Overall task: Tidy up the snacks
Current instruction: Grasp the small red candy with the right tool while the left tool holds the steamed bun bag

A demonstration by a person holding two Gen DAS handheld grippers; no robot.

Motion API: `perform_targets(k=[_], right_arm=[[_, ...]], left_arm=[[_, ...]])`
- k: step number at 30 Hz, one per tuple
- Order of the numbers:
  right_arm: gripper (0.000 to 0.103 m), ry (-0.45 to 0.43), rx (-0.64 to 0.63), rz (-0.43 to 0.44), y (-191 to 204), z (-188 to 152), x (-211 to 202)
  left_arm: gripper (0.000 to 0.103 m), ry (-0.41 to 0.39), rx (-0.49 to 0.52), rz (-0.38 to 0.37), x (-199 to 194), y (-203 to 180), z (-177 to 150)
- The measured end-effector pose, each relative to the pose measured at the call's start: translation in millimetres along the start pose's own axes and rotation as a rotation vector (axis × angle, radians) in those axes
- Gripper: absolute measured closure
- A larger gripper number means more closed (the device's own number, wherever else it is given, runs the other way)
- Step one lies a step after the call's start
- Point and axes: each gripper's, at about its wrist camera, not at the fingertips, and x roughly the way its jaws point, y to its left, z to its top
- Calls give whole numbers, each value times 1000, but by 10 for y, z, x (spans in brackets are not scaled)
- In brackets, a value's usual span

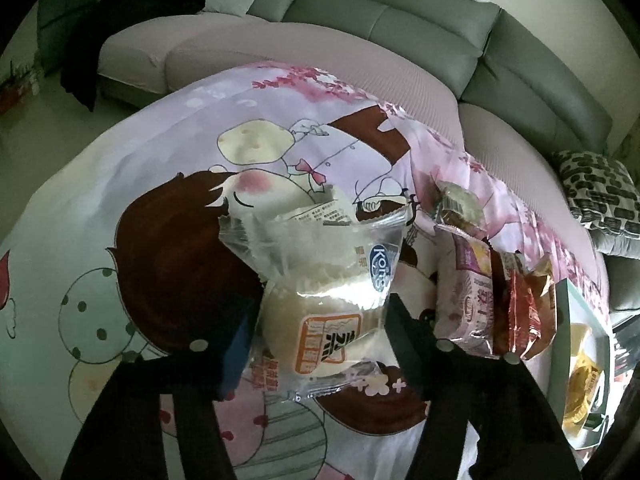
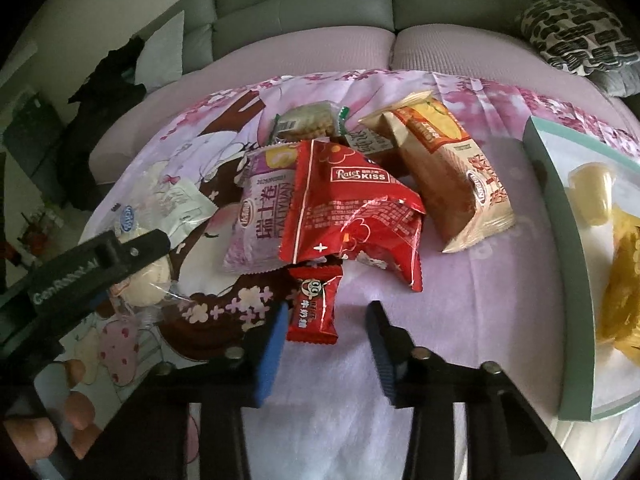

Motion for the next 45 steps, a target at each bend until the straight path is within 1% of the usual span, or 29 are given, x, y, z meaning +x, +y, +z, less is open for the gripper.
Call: perform_targets(k=[3, 7, 11, 20, 25, 28, 31, 32, 33, 35, 37, 41, 45], right_arm=[[76, 2, 8, 19, -16, 1, 6], [77, 5, 17, 51, -28, 3, 11], [78, -1, 23, 78, -32, -5, -39], [79, -23, 25, 114, -31, 19, -185], [79, -2, 33, 121, -77, 1, -172], [79, -27, 27, 124, -89, 27, -269], [79, -49, 22, 151, -85, 55, -399], [85, -57, 20, 160, -83, 65, -444], [87, -68, 20, 169, -83, 78, -496], [87, -89, 12, 175, -79, 103, -591], [87, -96, 5, 168, -89, 113, -626], [87, -34, 11, 160, -172, 64, -503], [86, 5, 17, 157, -245, 32, -429]], left_arm=[[42, 4, -10, -7, 8, 19, -2], [46, 0, -17, -14, -5, 25, -4], [48, -7, -13, -26, -46, 26, -6], [48, -58, -6, -31, -256, -17, 33], [48, -69, -4, -26, -314, -29, 38], [48, -81, 0, -26, -361, -38, 45], [48, -100, 5, -28, -453, -57, 56], [48, -107, 8, -29, -484, -67, 60], [48, -118, 13, -30, -529, -86, 65], [48, -141, 29, -41, -616, -142, 74], [48, -149, 45, -48, -654, -202, 78], [48, -137, 65, -47, -636, -288, 66], [48, -106, 71, -13, -577, -297, 37]])
